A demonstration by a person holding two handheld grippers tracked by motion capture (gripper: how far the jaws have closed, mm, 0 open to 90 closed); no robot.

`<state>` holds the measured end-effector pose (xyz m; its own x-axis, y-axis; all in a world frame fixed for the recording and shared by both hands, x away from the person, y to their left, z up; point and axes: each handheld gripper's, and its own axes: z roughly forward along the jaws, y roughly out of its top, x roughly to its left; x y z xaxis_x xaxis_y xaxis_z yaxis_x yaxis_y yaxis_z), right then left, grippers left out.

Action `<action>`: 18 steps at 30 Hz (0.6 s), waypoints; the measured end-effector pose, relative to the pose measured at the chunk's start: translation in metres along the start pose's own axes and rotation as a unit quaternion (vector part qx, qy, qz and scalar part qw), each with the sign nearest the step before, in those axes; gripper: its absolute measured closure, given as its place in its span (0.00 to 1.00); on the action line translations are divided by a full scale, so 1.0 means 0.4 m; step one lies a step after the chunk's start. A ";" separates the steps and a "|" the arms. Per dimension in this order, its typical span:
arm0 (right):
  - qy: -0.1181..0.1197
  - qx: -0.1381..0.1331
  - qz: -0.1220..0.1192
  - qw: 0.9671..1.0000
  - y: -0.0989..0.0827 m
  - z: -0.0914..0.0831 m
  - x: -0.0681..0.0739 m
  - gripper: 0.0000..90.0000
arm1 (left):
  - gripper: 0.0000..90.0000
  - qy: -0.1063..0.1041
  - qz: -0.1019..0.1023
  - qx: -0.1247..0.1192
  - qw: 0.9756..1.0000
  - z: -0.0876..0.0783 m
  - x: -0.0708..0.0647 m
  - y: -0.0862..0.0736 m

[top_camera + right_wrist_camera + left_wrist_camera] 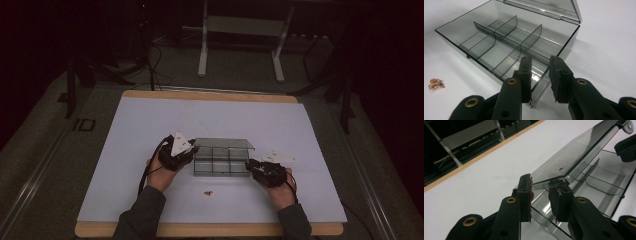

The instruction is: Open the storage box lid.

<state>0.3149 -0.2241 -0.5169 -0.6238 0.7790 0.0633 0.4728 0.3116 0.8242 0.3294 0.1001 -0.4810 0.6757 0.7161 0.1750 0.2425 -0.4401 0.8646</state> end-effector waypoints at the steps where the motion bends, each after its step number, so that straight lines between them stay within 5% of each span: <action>1: 0.000 0.000 0.000 1.000 0.000 0.000 0.000 0.80 | 0.80 0.000 0.000 0.000 1.000 0.000 0.000 0.000; 18: -0.001 0.006 0.002 1.000 -0.007 0.003 -0.003 0.81 | 0.80 -0.001 -0.018 0.015 1.000 0.041 0.037 0.011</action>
<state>0.3152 -0.2252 -0.5200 -0.6217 0.7805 0.0652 0.4817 0.3154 0.8176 0.3519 0.0999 -0.4825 0.6680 0.7303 0.1430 0.2878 -0.4308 0.8553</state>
